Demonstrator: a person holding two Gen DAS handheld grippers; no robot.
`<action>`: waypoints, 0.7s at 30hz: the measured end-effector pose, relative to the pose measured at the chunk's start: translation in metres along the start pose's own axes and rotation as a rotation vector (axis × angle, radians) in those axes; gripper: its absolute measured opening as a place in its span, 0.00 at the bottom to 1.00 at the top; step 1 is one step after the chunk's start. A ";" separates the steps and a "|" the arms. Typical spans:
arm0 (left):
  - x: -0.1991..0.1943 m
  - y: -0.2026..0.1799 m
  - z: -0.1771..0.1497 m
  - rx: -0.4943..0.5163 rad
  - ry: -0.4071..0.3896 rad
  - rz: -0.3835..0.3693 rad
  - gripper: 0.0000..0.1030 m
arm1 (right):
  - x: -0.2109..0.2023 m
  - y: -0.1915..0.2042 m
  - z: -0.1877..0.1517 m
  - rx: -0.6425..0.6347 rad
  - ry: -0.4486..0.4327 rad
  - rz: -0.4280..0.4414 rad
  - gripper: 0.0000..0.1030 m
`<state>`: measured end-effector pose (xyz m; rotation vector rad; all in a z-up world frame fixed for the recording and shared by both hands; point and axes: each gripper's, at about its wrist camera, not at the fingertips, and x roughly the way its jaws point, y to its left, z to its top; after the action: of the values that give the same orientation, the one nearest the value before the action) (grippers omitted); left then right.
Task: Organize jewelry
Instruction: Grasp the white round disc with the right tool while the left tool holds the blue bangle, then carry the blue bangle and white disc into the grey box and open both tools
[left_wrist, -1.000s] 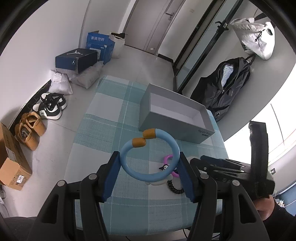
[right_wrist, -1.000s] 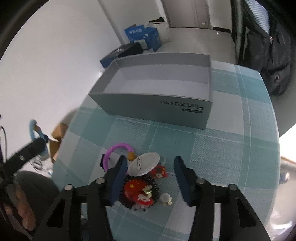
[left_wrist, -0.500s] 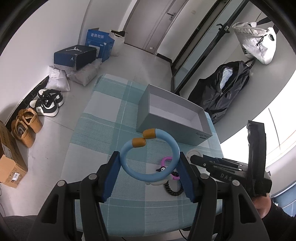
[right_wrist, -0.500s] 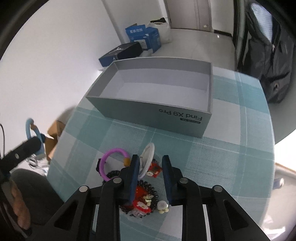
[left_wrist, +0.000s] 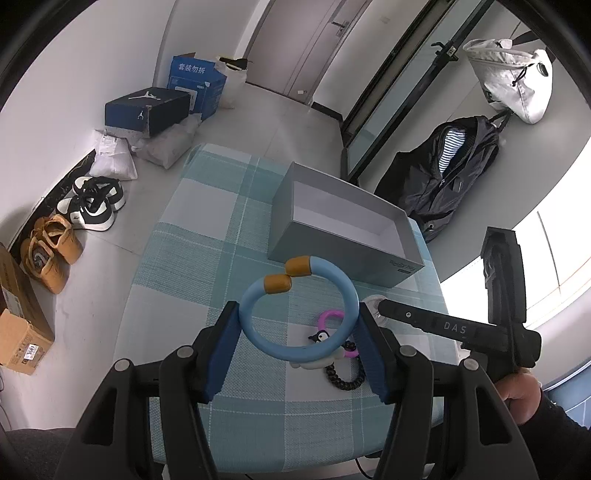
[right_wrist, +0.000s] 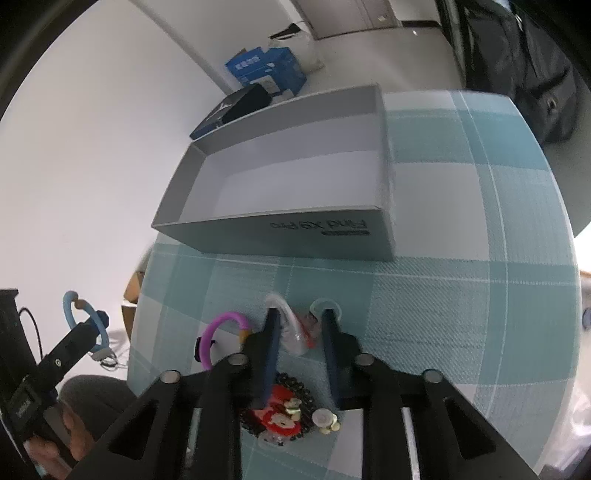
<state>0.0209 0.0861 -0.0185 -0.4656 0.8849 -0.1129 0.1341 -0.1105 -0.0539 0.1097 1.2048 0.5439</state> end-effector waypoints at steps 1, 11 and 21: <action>0.001 -0.001 0.000 -0.001 0.001 0.000 0.54 | 0.000 0.003 0.001 -0.013 -0.004 -0.009 0.12; 0.003 -0.002 0.001 0.000 0.010 0.000 0.54 | -0.001 0.028 0.006 -0.168 -0.036 -0.090 0.04; 0.005 0.002 0.001 -0.007 0.021 -0.006 0.54 | -0.026 0.009 0.004 0.028 -0.065 0.165 0.04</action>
<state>0.0244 0.0866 -0.0220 -0.4745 0.9046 -0.1209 0.1286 -0.1140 -0.0270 0.2510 1.1459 0.6628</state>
